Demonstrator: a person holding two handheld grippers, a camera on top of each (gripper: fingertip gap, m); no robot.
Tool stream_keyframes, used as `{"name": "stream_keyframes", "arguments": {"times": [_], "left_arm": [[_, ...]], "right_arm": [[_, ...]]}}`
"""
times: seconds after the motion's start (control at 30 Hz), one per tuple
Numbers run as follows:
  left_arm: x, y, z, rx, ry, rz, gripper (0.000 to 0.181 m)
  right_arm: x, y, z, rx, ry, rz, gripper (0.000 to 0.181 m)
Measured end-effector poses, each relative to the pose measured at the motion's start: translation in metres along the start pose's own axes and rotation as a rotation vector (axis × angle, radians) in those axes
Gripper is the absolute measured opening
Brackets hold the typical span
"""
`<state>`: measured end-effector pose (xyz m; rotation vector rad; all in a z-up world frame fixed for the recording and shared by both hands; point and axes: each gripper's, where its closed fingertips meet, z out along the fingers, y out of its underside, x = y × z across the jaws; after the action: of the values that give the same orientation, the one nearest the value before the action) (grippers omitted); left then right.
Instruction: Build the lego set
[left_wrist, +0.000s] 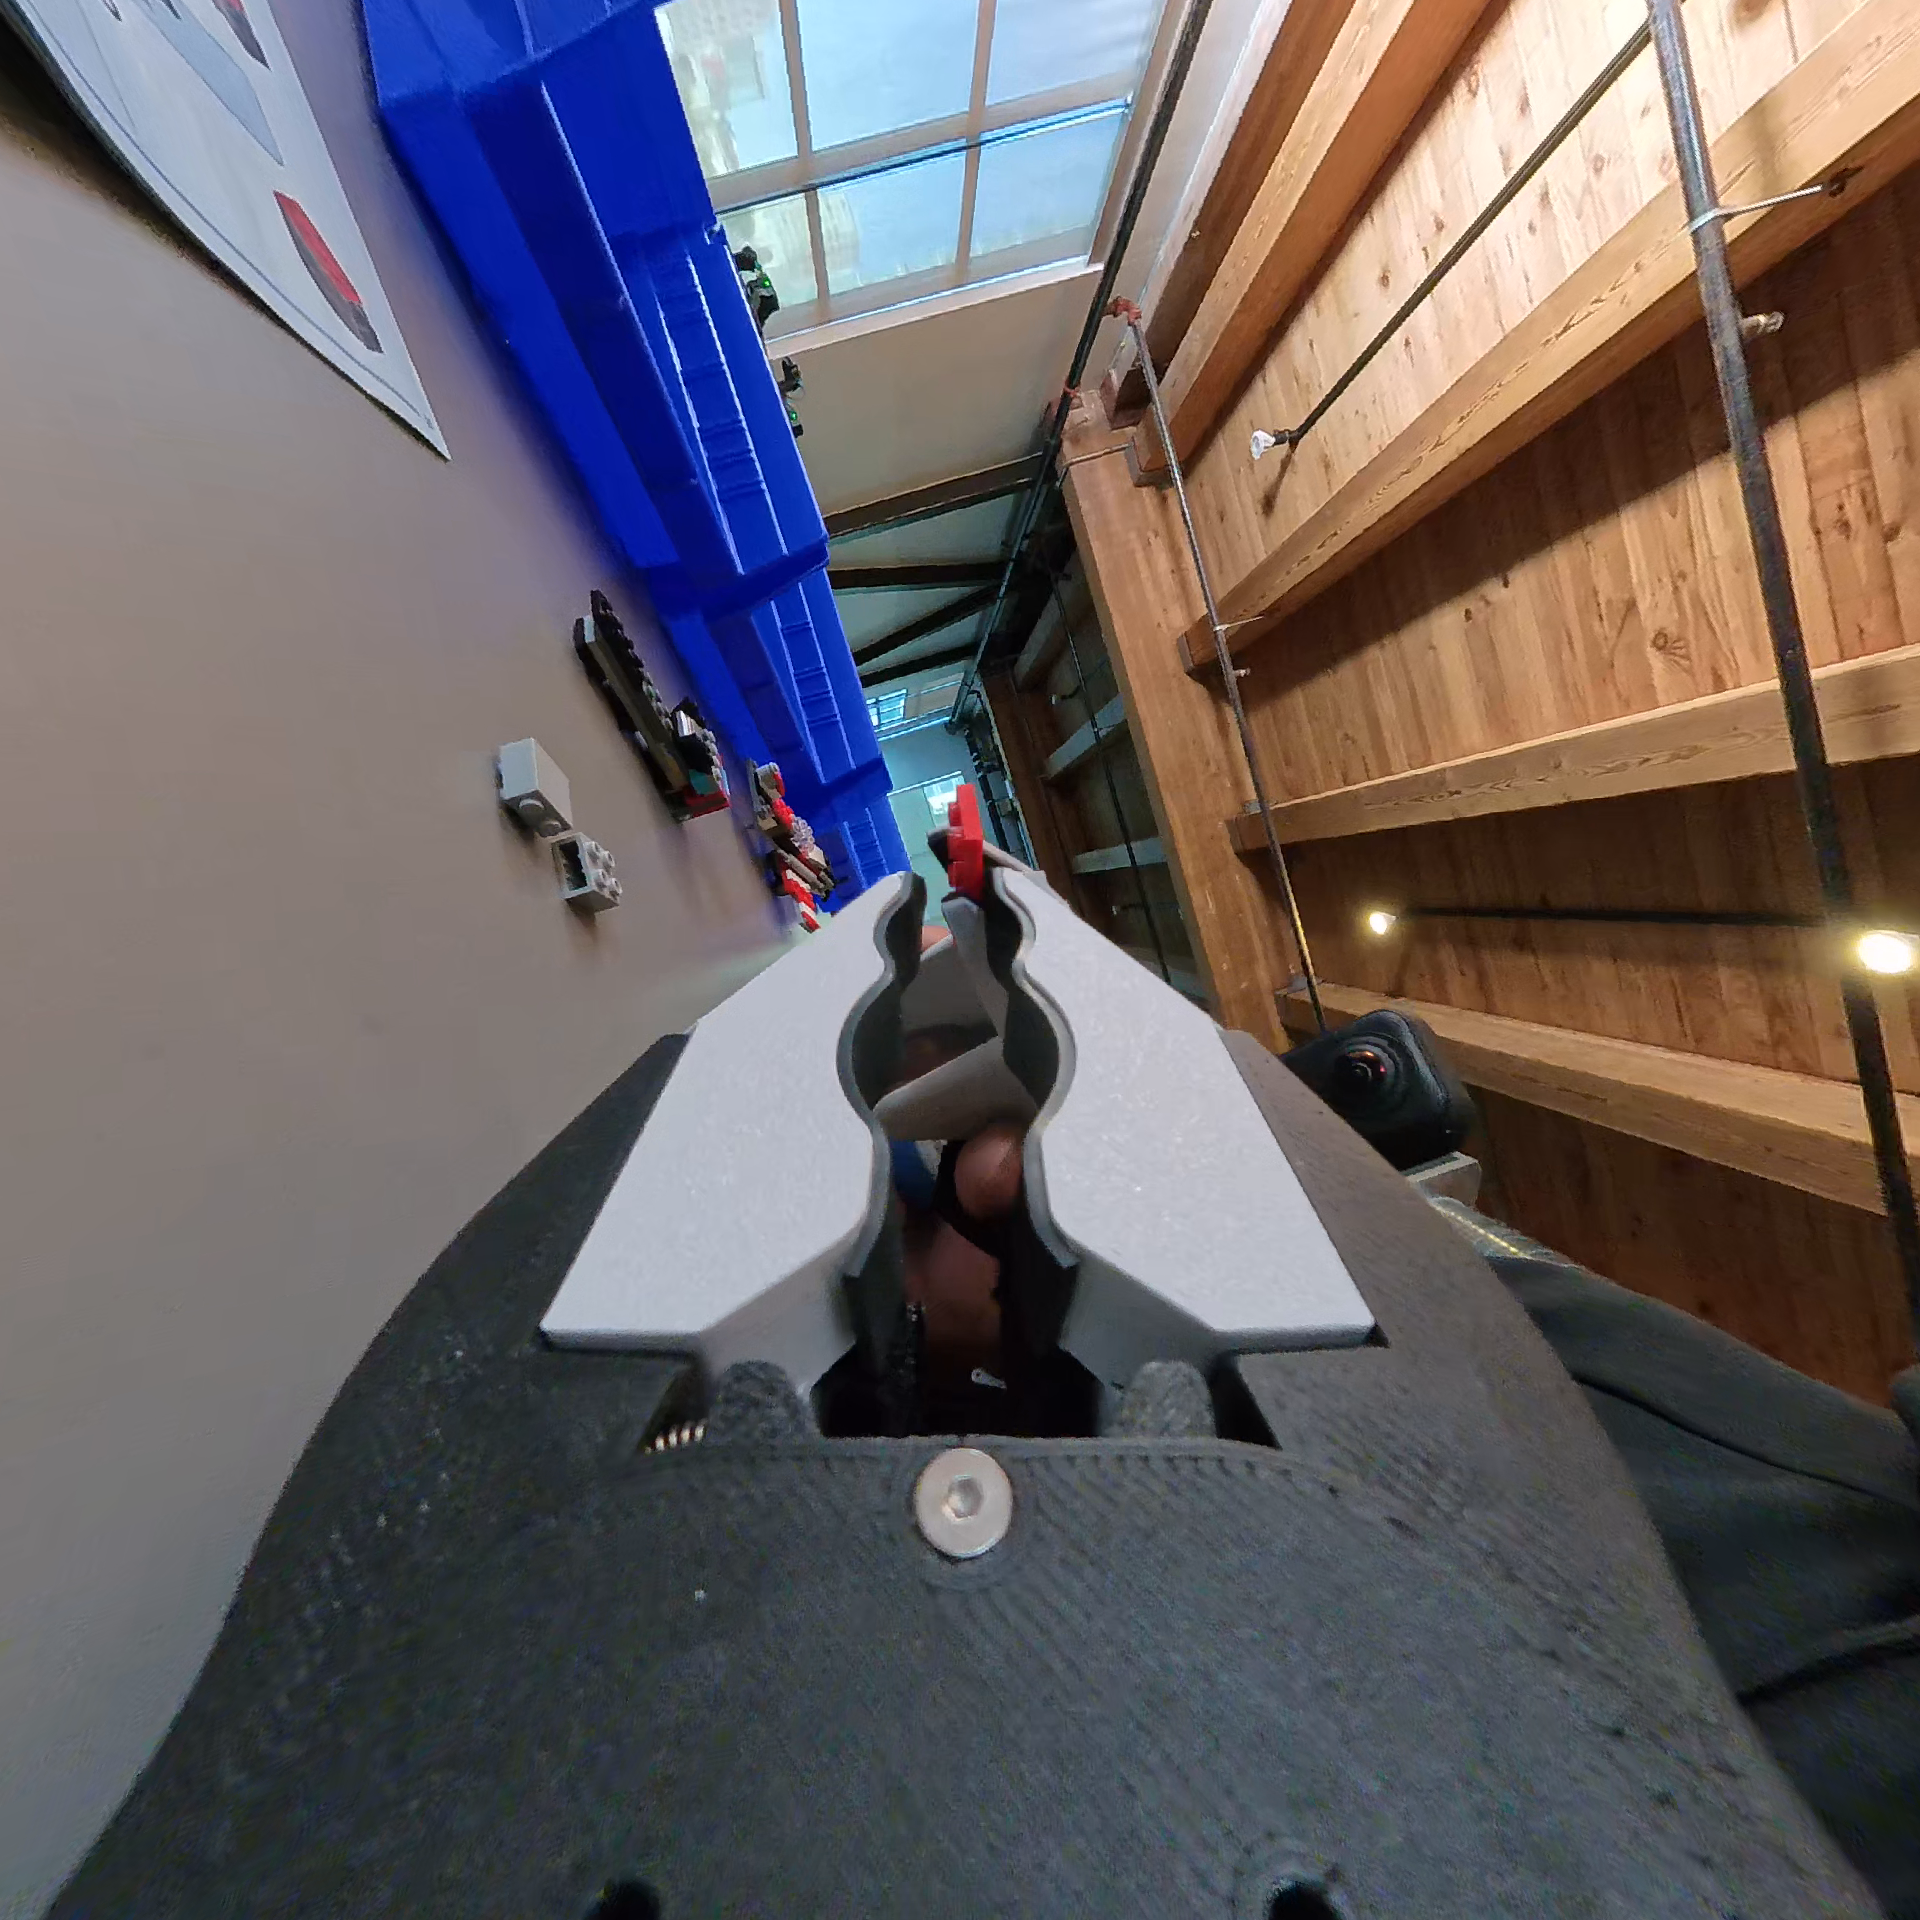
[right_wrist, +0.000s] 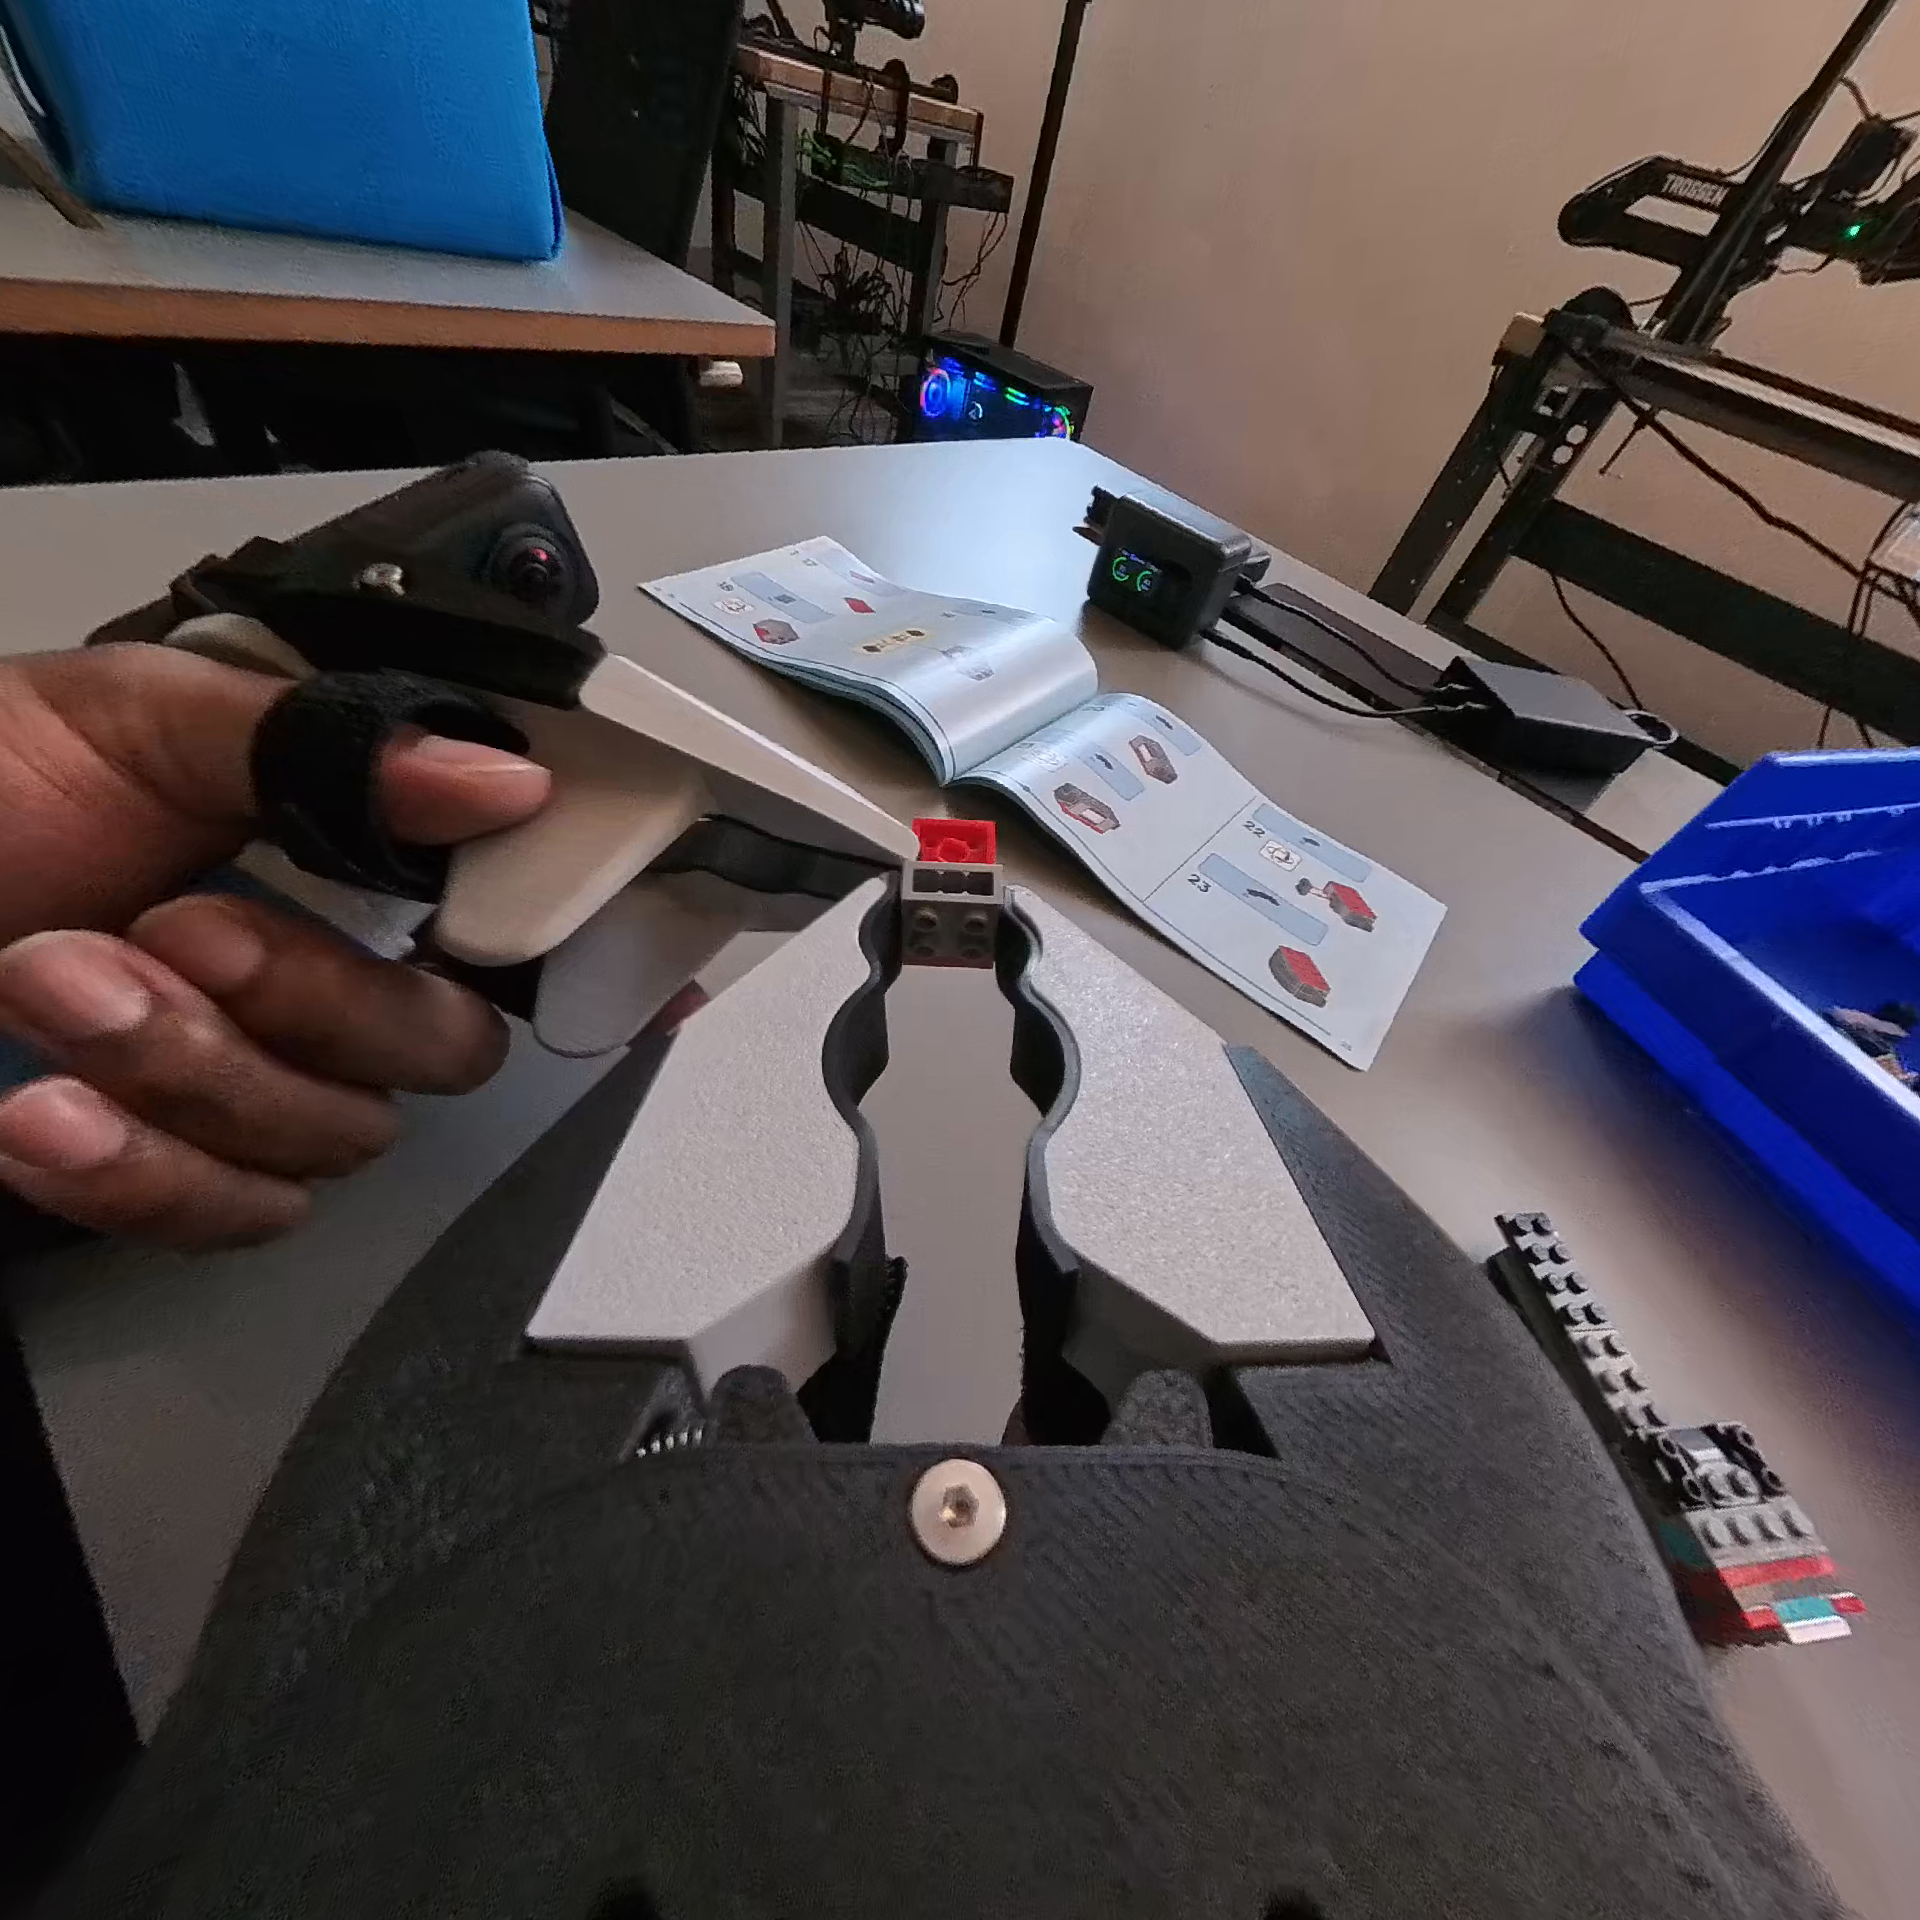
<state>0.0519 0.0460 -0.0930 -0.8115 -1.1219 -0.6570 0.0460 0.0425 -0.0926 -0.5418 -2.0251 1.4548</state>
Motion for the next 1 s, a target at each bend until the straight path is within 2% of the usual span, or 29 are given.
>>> {"name": "stream_keyframes", "arguments": {"times": [0.17,0.37,0.57,0.67,0.87,1.0], "left_arm": [[0.002,-0.003,-0.001,0.017,0.01,0.0,0.006],[0.002,-0.006,-0.005,0.028,0.008,0.011,0.004],[0.002,-0.007,-0.006,0.027,0.001,0.023,0.004],[0.001,-0.006,-0.005,0.023,-0.001,0.016,0.004],[-0.001,-0.001,0.0,0.006,-0.006,-0.009,0.01],[-0.001,-0.001,0.0,0.013,-0.001,-0.017,0.005]], "right_arm": [[-0.008,-0.001,0.001,-0.004,-0.024,-0.055,0.016],[-0.015,0.001,0.001,-0.012,-0.093,-0.023,0.027],[-0.013,0.001,0.0,0.001,-0.09,-0.01,0.025],[-0.011,0.001,0.001,0.005,-0.058,-0.017,0.016],[-0.008,0.0,0.002,0.018,0.01,-0.011,0.016],[-0.008,0.001,0.002,0.019,0.046,-0.016,0.016]]}}
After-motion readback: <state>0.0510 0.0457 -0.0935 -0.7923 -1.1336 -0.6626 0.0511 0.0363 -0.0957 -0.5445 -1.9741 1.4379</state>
